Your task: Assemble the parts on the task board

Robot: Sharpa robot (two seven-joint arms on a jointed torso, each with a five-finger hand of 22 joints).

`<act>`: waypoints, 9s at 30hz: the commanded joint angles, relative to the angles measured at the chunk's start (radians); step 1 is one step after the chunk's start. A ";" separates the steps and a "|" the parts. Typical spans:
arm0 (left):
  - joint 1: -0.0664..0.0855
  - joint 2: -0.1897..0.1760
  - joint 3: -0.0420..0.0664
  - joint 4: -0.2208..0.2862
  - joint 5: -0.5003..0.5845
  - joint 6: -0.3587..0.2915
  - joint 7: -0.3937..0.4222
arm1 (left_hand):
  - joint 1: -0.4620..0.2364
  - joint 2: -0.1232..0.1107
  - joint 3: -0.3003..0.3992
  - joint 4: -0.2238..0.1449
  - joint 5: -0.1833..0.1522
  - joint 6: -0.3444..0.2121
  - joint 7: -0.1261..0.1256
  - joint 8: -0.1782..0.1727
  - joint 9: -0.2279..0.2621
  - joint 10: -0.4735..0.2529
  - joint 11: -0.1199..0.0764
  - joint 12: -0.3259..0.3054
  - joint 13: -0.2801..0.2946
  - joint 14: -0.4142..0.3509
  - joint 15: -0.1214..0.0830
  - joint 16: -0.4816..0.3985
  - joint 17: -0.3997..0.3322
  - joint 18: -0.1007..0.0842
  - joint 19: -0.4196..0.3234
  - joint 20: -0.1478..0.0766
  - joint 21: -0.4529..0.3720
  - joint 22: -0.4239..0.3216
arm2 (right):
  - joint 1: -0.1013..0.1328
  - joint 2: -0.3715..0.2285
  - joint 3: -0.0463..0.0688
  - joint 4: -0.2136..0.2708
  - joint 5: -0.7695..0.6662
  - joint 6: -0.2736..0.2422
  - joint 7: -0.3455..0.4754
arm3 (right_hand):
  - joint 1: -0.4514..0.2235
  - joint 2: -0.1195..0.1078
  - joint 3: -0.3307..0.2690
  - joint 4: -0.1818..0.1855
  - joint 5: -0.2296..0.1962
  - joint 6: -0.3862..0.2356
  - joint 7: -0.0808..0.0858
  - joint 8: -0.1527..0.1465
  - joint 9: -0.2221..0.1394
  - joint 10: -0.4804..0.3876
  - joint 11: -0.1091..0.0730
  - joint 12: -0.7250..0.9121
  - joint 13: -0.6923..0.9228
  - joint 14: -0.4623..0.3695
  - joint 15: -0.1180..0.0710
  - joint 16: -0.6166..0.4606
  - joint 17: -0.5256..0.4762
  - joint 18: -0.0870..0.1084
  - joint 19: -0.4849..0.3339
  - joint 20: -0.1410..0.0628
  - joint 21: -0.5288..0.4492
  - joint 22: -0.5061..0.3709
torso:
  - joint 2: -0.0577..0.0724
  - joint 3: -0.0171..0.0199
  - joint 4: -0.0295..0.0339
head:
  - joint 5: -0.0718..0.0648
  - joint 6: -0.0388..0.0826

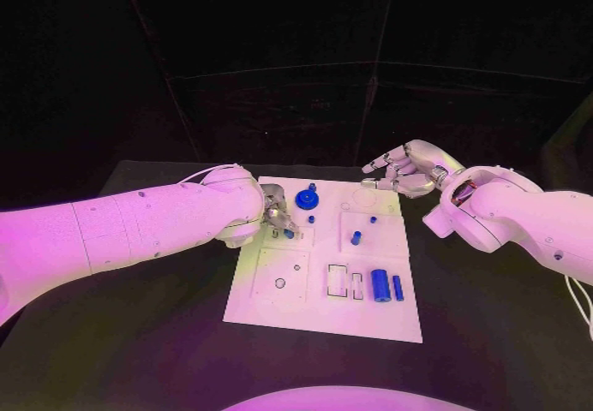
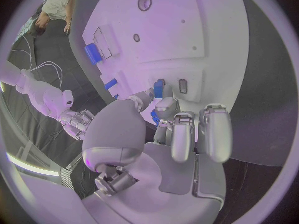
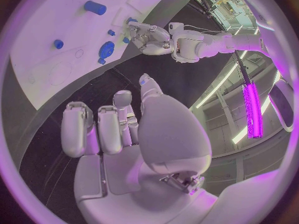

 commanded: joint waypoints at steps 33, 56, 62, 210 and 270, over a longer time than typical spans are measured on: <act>-0.010 0.004 0.001 0.000 -0.061 0.041 -0.006 | -0.004 0.008 0.166 -0.150 0.002 -0.003 -0.007 0.006 0.002 0.009 -0.003 0.006 0.004 0.104 -0.003 0.003 0.263 -0.011 0.020 0.003 0.000 0.028 | 0.002 0.006 0.000 -0.005 -0.004 0.017 0.005 | -0.008 0.005 -0.008 0.000 0.006 0.000 -0.002 0.000 0.001 0.008 -0.001 -0.003 0.000 0.037 -0.002 -0.005 -0.001 0.015 -0.006 0.001 -0.003 0.007 | 0.001 0.0002 -0.0004 | -0.001 -0.006; -0.010 0.010 0.001 -0.014 -0.039 0.049 -0.008 | -0.084 -0.035 0.138 -0.118 -0.003 0.017 -0.019 0.020 0.010 0.020 -0.011 0.016 0.012 0.104 -0.009 0.003 0.263 -0.012 0.023 -0.001 0.003 0.036 | 0.002 0.007 0.000 -0.005 -0.005 0.019 0.003 | -0.010 0.006 -0.010 0.002 0.006 0.001 -0.002 0.000 0.002 0.006 -0.001 -0.008 -0.005 0.036 -0.002 -0.007 -0.004 0.016 -0.009 0.001 -0.006 0.003 | 0.001 0.0010 -0.0010 | 0.000 -0.011; -0.010 0.013 0.001 -0.020 -0.035 0.052 -0.008 | -0.123 -0.048 0.100 -0.092 -0.004 0.028 -0.022 0.020 0.008 0.023 -0.014 0.021 0.017 0.104 -0.012 0.003 0.263 -0.013 0.025 -0.004 0.005 0.040 | 0.002 0.007 0.000 -0.005 -0.005 0.018 0.003 | -0.011 0.006 -0.012 0.003 0.007 0.001 -0.002 0.000 0.002 0.005 -0.001 -0.009 -0.006 0.036 -0.002 -0.008 -0.005 0.016 -0.009 0.001 -0.006 0.003 | 0.002 0.0010 -0.0004 | 0.000 -0.013; 0.043 0.018 0.063 -0.201 0.011 0.098 0.144 | 0.155 0.079 -0.136 -0.114 -0.025 0.031 -0.007 -0.070 -0.097 -0.010 -0.002 -0.073 -0.104 0.104 -0.001 0.003 0.263 -0.006 0.013 0.003 -0.037 0.025 | 0.001 0.032 0.000 -0.044 -0.005 0.013 0.012 | -0.031 0.016 -0.053 0.018 0.013 -0.002 -0.001 0.000 0.001 -0.013 0.000 -0.043 -0.045 0.031 -0.002 -0.035 -0.034 0.023 -0.027 0.001 -0.027 -0.026 | 0.006 -0.0028 -0.0012 | 0.012 -0.010; -0.028 -0.112 0.047 0.032 -0.080 0.074 0.093 | 0.105 0.024 -0.003 -0.139 -0.024 0.044 -0.010 -0.058 -0.093 0.016 -0.005 -0.072 -0.103 0.104 -0.002 0.003 0.263 -0.009 0.021 0.002 -0.027 0.041 | 0.001 0.031 0.000 -0.052 -0.005 0.019 0.015 | -0.031 0.016 -0.053 0.018 0.013 -0.002 -0.001 0.000 0.001 -0.013 0.000 -0.043 -0.045 0.031 -0.002 -0.035 -0.034 0.023 -0.027 0.001 -0.027 -0.026 | 0.007 -0.0024 -0.0023 | 0.025 -0.021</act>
